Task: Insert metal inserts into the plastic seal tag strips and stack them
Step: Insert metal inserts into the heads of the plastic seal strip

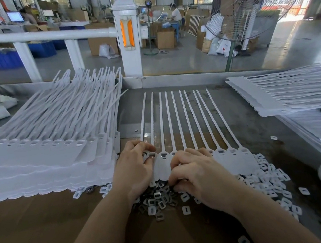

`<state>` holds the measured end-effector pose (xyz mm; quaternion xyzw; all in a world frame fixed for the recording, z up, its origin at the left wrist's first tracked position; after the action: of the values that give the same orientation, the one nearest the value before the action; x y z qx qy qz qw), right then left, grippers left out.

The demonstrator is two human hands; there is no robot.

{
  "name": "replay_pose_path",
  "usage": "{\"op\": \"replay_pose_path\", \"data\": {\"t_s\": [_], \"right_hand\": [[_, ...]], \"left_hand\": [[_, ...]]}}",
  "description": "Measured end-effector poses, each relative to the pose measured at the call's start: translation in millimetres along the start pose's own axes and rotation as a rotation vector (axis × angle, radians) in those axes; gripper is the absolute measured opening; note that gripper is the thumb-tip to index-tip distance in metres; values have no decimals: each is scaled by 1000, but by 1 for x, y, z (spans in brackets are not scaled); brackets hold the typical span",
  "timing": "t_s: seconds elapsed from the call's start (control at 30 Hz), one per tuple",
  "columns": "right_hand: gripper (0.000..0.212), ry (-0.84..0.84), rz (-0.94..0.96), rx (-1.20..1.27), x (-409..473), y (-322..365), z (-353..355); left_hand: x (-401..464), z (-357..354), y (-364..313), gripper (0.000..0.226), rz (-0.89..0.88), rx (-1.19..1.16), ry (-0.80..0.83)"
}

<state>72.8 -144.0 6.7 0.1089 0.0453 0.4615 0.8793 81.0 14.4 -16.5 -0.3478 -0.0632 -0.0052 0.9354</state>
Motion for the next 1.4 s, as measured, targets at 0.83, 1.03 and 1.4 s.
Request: {"op": "replay_pose_path", "data": {"t_s": [0.83,1.03,1.4], "right_hand": [[12,-343,-675,204,-55,-104,25],[12,-252,-669,182,-52,-100,26],[13,-309,-699,190,-54,-96,30]], "left_hand": [[2,-1,2,16,9,16,-12],[2,-1,2,15,5,16,-9],[2,-2,3,16,5,22,-12]]}}
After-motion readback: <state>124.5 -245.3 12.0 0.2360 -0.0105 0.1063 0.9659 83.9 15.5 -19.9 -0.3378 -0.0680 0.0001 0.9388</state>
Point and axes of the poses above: each hand's wrist, its own x-axis towards the middle knuckle, its own z-axis out of the back of the hand, y = z × x, the point moved 3 cm from there along x, towards the middle knuckle, and after that the axes turned 13 degrees about y, right-handed, at the moved point
